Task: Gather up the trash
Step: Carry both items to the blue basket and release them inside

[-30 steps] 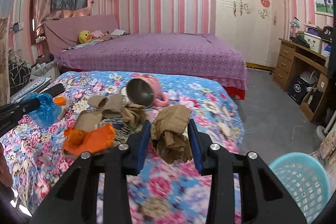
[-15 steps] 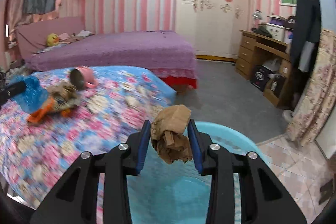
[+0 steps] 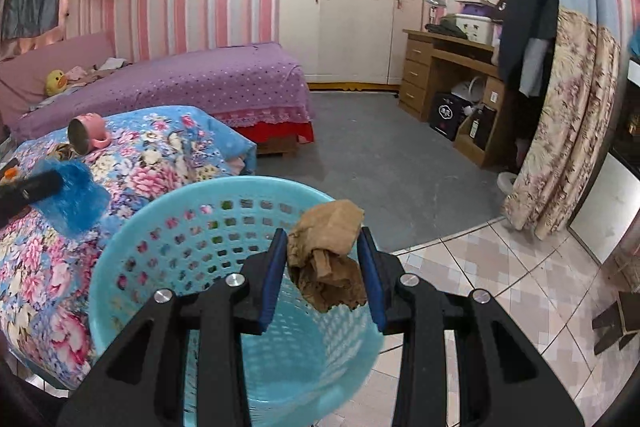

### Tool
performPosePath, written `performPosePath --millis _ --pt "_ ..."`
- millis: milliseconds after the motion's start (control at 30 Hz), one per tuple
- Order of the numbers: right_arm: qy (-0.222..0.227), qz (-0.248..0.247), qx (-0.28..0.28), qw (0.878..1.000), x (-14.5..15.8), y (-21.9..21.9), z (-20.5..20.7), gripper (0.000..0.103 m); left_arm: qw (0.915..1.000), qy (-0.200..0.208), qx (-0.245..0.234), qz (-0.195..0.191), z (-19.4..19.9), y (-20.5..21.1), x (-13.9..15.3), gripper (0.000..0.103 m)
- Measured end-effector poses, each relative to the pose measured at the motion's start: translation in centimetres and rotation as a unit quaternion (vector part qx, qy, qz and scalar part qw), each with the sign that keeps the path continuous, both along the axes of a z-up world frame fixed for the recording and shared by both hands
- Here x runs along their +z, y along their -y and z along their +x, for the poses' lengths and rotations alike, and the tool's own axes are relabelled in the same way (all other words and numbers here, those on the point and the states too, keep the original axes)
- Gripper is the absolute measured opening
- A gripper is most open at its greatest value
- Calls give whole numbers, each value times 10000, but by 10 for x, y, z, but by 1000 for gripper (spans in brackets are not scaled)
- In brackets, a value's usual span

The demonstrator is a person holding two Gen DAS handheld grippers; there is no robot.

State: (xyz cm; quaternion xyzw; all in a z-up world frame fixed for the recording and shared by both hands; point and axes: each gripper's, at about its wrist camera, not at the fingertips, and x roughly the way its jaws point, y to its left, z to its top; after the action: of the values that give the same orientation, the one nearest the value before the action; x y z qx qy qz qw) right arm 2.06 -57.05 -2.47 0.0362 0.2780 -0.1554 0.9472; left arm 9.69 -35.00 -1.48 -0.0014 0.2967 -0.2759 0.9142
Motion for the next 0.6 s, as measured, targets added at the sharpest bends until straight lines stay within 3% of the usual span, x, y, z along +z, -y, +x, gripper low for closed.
performPosePath --millis 333,367,400,467,600 --pt "174 250 -204 9993 -2 18 -4 36 9991 -256 -334 26 12 50 -16 16" --pt "171 262 -212 9993 -3 18 -3 36 9992 -225 -315 82 13 51 -18 26" --pt "171 279 -220 9992 -4 19 -3 36 9993 -194 -278 135 13 52 -19 43" --pt "166 296 -241 9991 -6 19 -1 36 9997 -143 -134 170 16 50 -20 59" --pt "169 306 -240 9991 -8 18 0 36 9997 -169 56 165 23 37 -18 77"
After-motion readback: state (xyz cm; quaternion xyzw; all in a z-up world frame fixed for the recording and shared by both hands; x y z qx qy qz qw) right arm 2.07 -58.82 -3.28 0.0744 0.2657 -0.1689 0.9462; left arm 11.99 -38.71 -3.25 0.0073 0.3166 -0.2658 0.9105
